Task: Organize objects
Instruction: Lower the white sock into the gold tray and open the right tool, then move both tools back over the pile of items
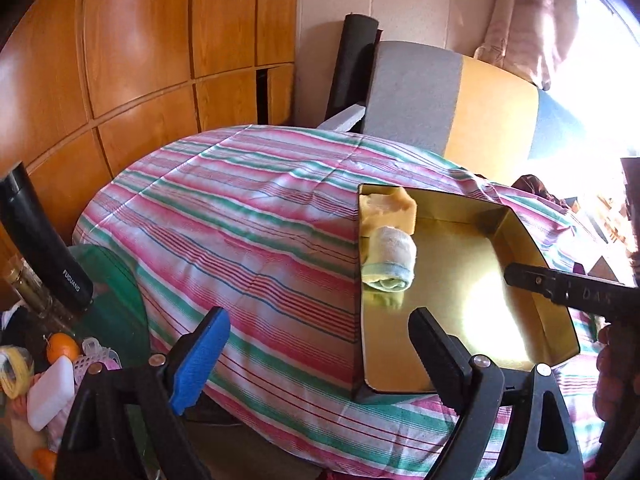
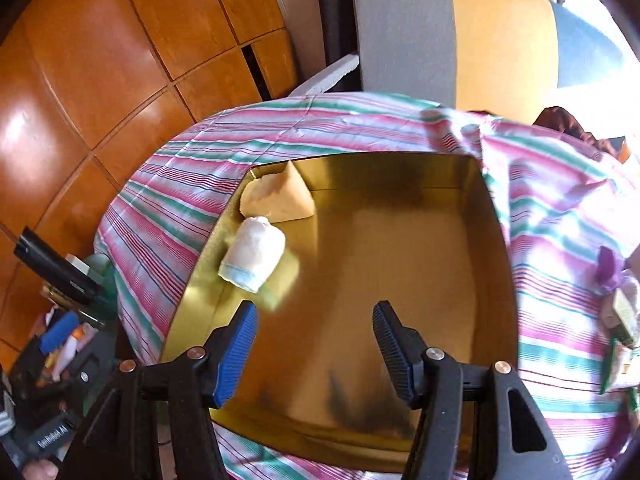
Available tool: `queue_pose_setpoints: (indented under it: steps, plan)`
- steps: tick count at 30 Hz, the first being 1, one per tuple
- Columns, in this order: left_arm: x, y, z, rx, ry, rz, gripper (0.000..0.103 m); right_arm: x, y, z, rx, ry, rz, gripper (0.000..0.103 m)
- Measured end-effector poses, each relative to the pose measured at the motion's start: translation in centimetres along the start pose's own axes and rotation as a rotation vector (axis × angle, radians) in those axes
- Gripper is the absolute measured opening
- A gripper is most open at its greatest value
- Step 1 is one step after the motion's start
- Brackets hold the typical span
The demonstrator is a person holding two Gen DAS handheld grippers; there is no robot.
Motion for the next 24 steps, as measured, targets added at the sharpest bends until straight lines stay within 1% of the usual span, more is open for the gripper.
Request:
queue_pose_setpoints:
  steps: [5, 8, 13, 18, 24]
  plan:
    - [0.9, 0.0, -1.8, -0.052, -0.010, -0.023, 0.093, 2.3, -1.1, -1.2, 0.028, -0.056, -0.043, 0.061]
    - [1.3, -0.1, -3.0, -0.084, -0.016, -0.033, 0.094, 3.5, -1.7, -2.1, 0.038, -0.081, -0.064, 0.065]
    - [1.8, -0.2, -5.1, -0.134, -0.034, -0.038, 0.094, 5.5, -2.6, -4.6, 0.012, -0.117, -0.087, 0.067]
    - [2.1, -0.4, -7.2, -0.182, -0.055, -0.043, 0.094, 7.7, -3.8, -8.8, -0.057, -0.167, -0.104, 0.067]
    - [2.1, -0.6, -10.7, -0.258, -0.095, -0.036, 0.094, 11.4, -5.6, -16.1, -0.184, -0.266, -0.135, 0.067]
Point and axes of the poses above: each gripper's, at about its wrist camera, not at the fingertips, and x roughly against the way its jaws point, z to its left, y to its top, the point moved 6 cm from there along -x, roughly the way its jaws point, and after that the axes turned 1 degree about x, right-handed, at the moved point
